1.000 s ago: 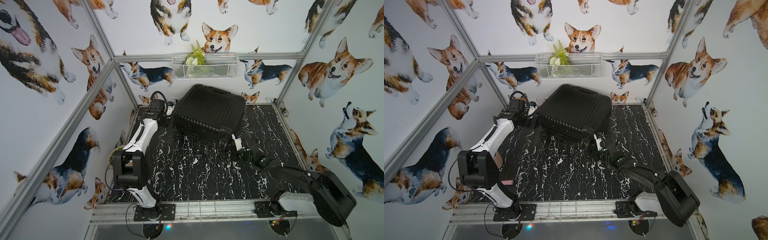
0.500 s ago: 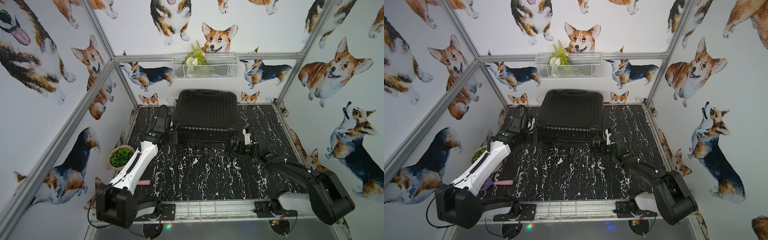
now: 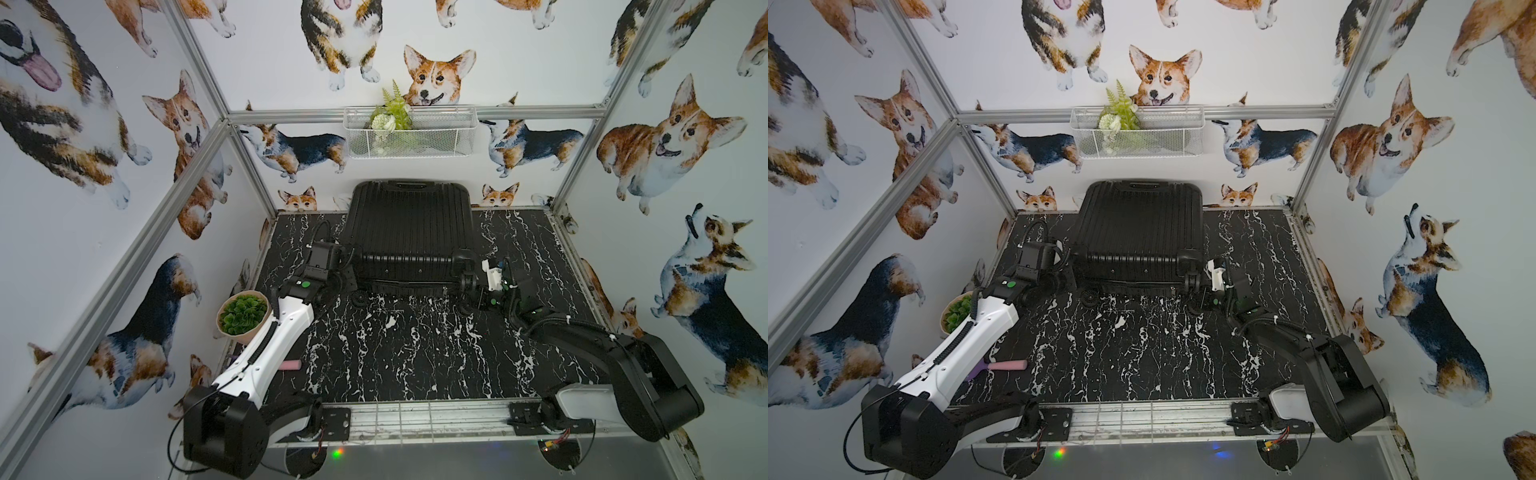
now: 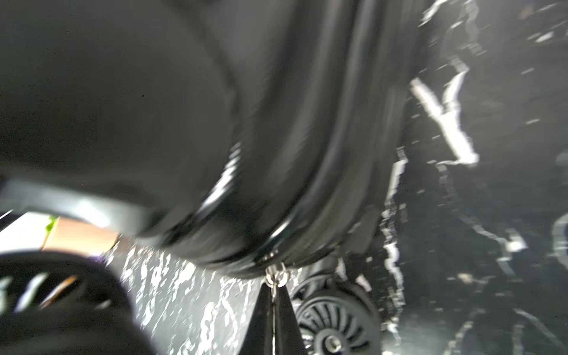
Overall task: Close the suitcase zippers
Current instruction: Zip the zipper on the suitcase.
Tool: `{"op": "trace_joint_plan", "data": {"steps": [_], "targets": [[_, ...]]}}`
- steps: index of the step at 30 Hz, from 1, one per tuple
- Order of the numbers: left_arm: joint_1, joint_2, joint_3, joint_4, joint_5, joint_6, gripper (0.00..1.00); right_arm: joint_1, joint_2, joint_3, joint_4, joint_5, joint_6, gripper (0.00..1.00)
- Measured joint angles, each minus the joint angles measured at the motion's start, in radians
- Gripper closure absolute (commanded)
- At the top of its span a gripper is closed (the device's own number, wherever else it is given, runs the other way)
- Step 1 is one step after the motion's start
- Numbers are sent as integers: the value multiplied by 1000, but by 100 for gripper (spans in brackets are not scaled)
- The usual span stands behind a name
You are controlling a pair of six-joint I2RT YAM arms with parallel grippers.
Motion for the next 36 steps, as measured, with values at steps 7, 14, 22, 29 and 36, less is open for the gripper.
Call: {"op": "trace_joint_plan", "data": {"steps": [7,14,22,29,36], "targets": [[-9,10,-1,17,0,-16,84,0,30,0,35,-96,3,100],[-14,9,-8,29,-8,-38,86,1,79,3,82,-134,53,100],[-42,-10,-41,66,-52,-81,87,29,139,10,180,-108,124,100],[-62,-32,-61,77,-74,-105,88,42,120,-5,200,-54,130,100],[-79,-72,-90,77,-53,-135,88,64,53,-77,237,12,95,100]]}}
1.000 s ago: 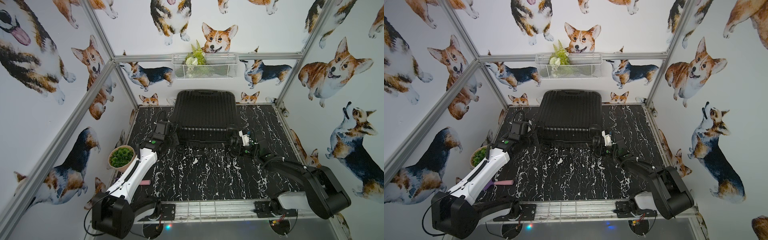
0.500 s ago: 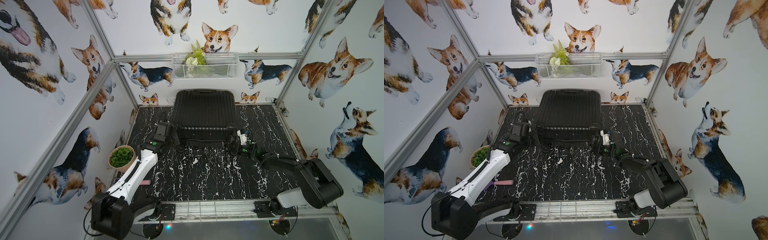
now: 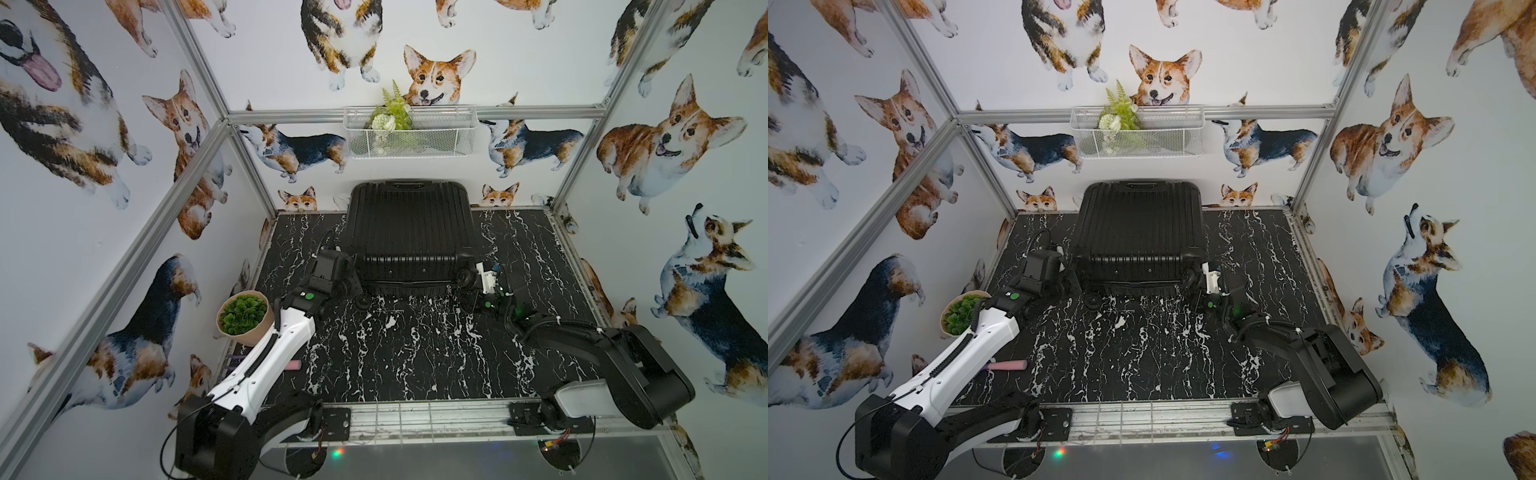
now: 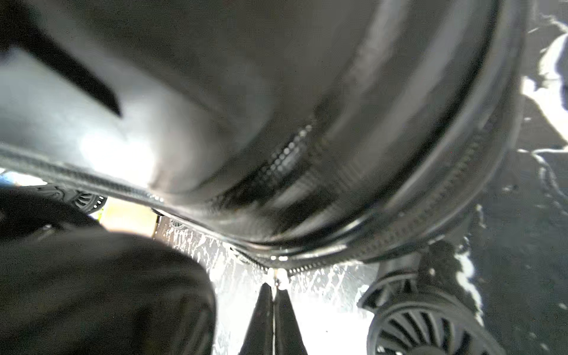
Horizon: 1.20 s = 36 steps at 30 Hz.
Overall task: Close the suitcase zippers
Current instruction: Zip the zipper on the suitcase, then place the suitcase at the center of the board.
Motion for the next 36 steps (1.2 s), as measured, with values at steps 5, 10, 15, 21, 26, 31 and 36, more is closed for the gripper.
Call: {"op": "trace_joint_plan", "data": {"steps": [5,10,15,21,26,31,36], "targets": [[-14,-5,-11,9,-7,-9,89,55,-9,-47,72,87,-42,100],[-31,-10,-19,21,-26,-21,90,78,26,-80,176,140,-42,100],[-50,-12,-25,29,-55,-29,90,85,98,-80,279,138,-26,100],[-66,-11,-26,37,-74,-46,91,86,174,-77,399,136,24,100],[-71,-11,-26,43,-77,-58,91,87,209,-64,439,127,64,100],[-71,-6,-26,45,-80,-60,91,87,219,-56,444,127,71,100],[-71,4,-26,53,-84,-60,91,87,227,-47,443,126,77,100]]}}
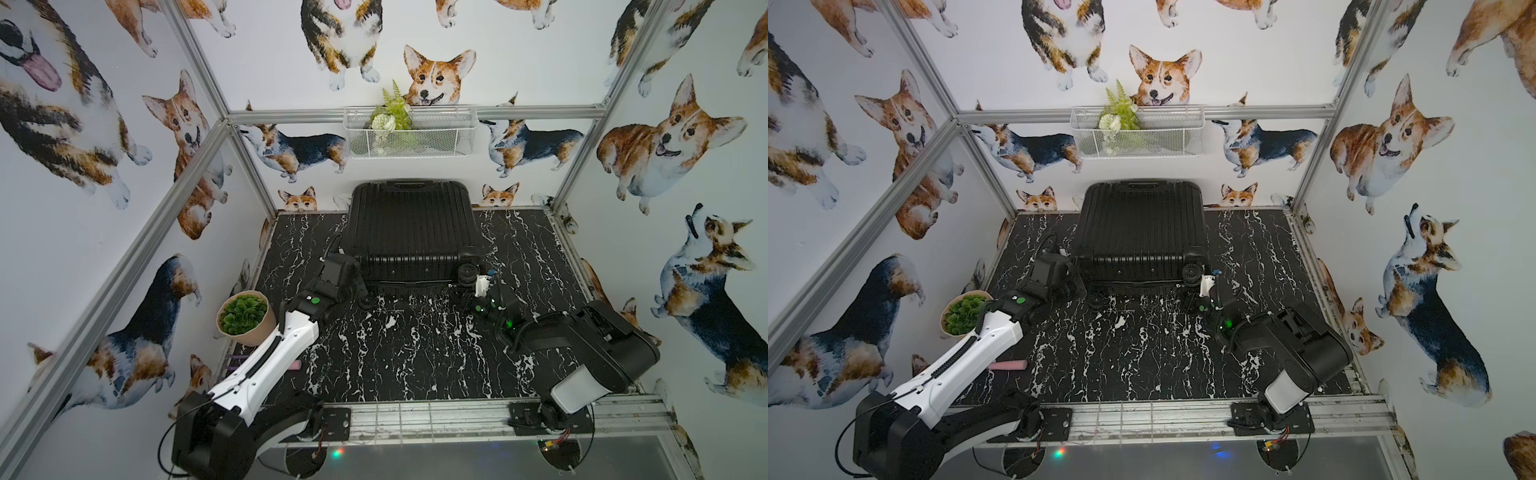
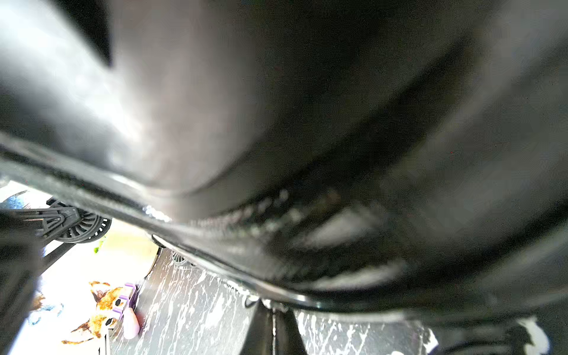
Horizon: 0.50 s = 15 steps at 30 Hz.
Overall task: Close the suitcase zippers
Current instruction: Place the suitcase at the center of the board.
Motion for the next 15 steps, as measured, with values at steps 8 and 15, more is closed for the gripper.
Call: {"op": "trace_joint_plan", "data": {"steps": [8,15], "targets": [[-1,24,0,29,-6,4,89,1,-32,15,-75,26,6,100],[-4,41,2,51,3,7,89,1,-95,25,-202,68,-9,100]]}}
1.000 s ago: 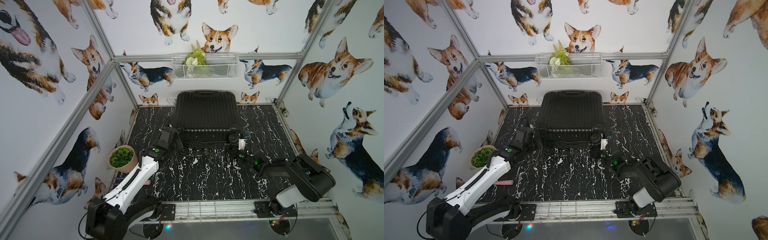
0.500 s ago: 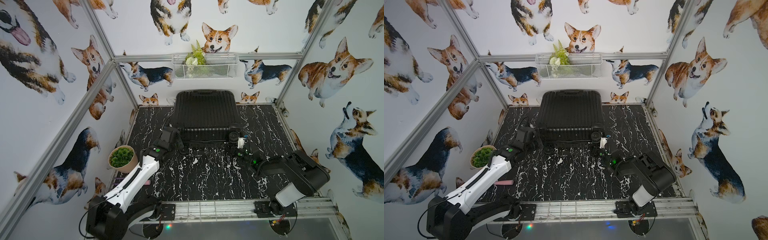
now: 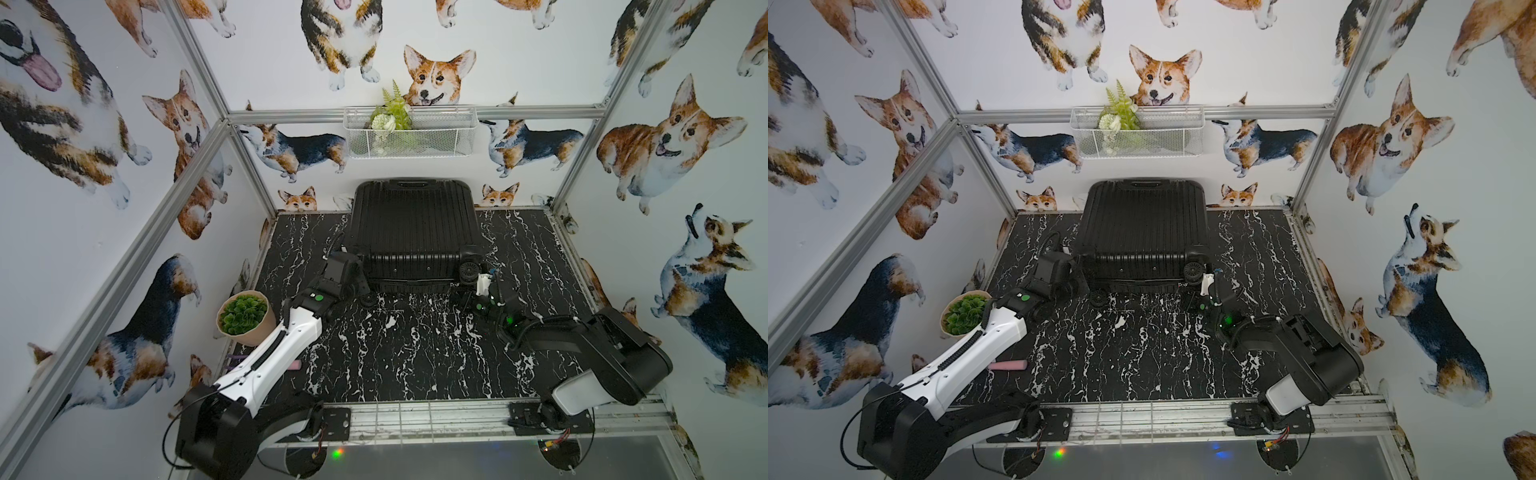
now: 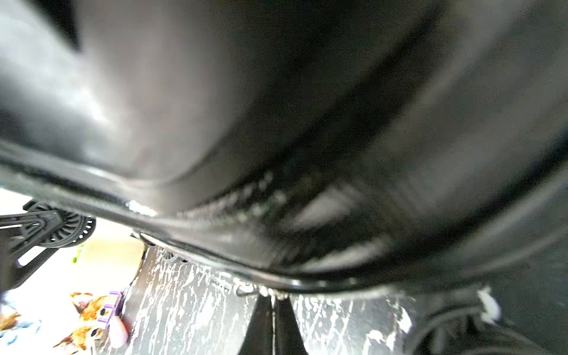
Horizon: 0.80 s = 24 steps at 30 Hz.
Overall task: Close the suitcase zippers
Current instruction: Place the suitcase at the center of the board.
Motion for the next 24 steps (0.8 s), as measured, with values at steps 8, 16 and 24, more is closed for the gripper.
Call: {"op": "trace_joint_plan", "data": {"steps": [8,16,24], "targets": [[-2,34,7,43,31,1,87,-10,-25,1,-52,43,0,100],[-4,35,7,52,42,1,73,-18,-42,-2,-72,51,-1,100],[-9,13,7,29,69,17,49,-36,-95,-14,-140,71,-21,100]]}}
